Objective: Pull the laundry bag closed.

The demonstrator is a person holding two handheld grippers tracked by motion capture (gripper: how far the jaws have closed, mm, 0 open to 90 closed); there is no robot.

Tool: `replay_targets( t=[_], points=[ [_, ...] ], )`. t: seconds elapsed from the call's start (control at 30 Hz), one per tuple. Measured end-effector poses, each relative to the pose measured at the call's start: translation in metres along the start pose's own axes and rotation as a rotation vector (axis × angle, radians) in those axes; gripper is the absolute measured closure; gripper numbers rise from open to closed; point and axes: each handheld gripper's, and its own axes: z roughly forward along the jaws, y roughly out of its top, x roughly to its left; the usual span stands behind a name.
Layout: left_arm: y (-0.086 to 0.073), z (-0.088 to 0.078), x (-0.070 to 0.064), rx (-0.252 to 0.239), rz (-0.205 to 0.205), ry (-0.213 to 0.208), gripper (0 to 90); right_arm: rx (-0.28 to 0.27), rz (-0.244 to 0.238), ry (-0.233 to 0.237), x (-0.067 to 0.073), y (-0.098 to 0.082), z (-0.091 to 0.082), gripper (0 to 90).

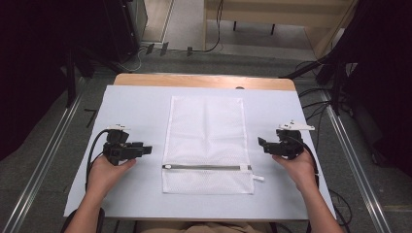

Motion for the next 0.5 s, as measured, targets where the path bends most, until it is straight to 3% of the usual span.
replay_targets(
  t=[0.07,0.13,0.17,0.2,0.27,0.37,0.47,0.5],
  points=[
    [0.0004,0.0014,-0.0011,-0.004,0.007,-0.011,46.2,0.003,-0.001,0.004,-0.0002,-0.0001,-0.0003,24.8],
    [0.0003,0.0050,-0.0032,0.016,0.016,-0.002,46.3,0.007,-0.013,0.030,-0.0001,-0.0005,-0.0014,34.6],
    [0.0003,0.0050,-0.0032,0.016,0.016,-0.002,47.0,0.007,-0.013,0.030,-0.0001,-0.0005,-0.0014,34.6],
    [0.0006,0.0054,-0.0029,0.022,0.018,-0.012,47.0,0.021,-0.053,0.046,0.0017,-0.0016,-0.0017,38.8],
    [0.0007,0.0055,-0.0032,0.017,0.024,-0.011,47.0,0.024,-0.062,0.047,0.0033,-0.0022,-0.0010,39.0],
    [0.0006,0.0057,-0.0027,0.019,0.024,-0.015,46.9,0.049,-0.059,0.084,0.0041,-0.0022,0.0018,40.2],
    [0.0003,0.0063,-0.0019,0.020,0.030,-0.020,41.1,0.054,-0.049,0.094,0.0032,-0.0014,0.0017,40.8],
    [0.0003,0.0072,-0.0015,0.028,0.016,-0.035,41.1,0.054,-0.049,0.094,0.0032,-0.0014,0.0017,40.8]
  ],
)
